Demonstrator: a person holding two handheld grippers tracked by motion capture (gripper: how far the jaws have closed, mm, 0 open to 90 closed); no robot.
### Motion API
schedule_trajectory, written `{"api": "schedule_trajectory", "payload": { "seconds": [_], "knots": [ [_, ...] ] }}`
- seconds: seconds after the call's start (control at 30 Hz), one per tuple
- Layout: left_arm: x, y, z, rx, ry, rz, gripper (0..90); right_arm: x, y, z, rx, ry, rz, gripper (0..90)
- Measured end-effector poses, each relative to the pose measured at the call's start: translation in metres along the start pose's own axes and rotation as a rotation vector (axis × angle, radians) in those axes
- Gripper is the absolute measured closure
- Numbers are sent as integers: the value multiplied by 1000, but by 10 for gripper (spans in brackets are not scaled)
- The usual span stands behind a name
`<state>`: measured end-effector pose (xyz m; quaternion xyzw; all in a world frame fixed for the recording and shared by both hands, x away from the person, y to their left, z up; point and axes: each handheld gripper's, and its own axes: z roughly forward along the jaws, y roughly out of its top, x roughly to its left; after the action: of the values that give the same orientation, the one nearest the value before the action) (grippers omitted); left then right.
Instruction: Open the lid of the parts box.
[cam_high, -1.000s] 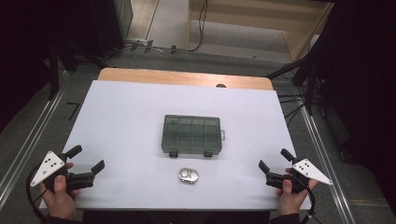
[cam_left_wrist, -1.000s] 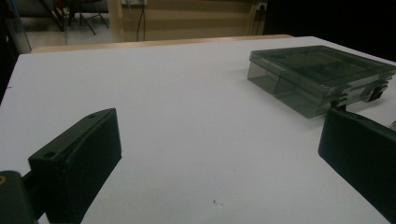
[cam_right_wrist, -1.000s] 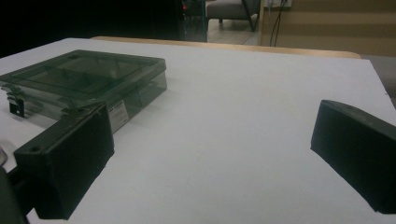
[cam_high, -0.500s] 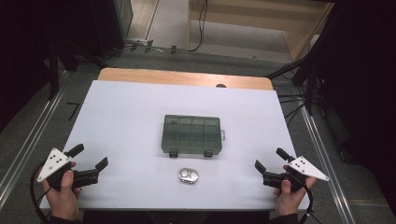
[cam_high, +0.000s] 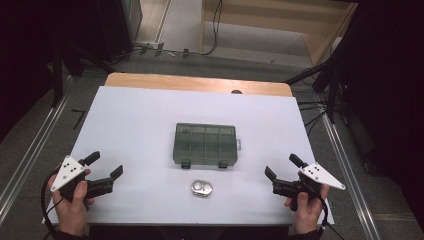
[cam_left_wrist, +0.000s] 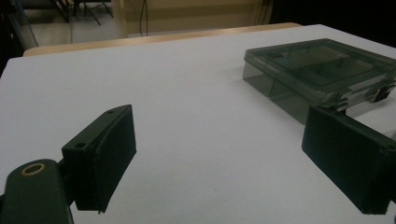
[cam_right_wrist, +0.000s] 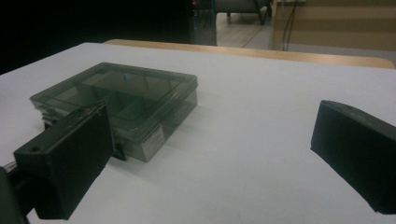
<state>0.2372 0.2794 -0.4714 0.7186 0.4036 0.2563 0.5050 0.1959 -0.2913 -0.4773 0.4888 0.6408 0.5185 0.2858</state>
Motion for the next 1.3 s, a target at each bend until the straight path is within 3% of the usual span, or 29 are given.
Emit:
{"api": "schedule_trajectory", "payload": {
  "seconds": [0.1,0.33,0.43,0.53,0.6,0.67,0.77,0.8,0.87,0.97,1.13,1.3],
  "knots": [
    [-3,2,3,18,-20,0,93,3,0,4,3,-16,-16,0],
    [-9,9,10,39,-52,6,93,6,4,8,2,3,-25,0],
    [-15,16,13,15,-86,-14,93,5,6,11,22,39,-19,0],
    [-16,21,14,-14,-151,-58,93,6,10,12,51,75,-13,0],
    [-17,25,17,-10,-177,-63,104,6,13,14,62,73,-2,0],
    [-19,28,21,0,-190,-54,136,5,15,15,67,93,-3,0],
    [-24,33,27,10,-197,-44,147,6,18,15,64,186,-40,0],
    [-26,34,29,12,-199,-45,165,7,20,16,70,195,-53,0],
    [-27,35,31,13,-197,-42,175,11,24,20,85,167,-78,0],
    [-34,40,39,22,-210,-28,262,15,29,24,88,178,-95,97],
    [-38,47,47,36,-209,-20,441,18,36,31,106,172,-102,419],
    [-43,54,55,55,-204,6,627,20,44,38,110,190,-111,651]
  ]
}}
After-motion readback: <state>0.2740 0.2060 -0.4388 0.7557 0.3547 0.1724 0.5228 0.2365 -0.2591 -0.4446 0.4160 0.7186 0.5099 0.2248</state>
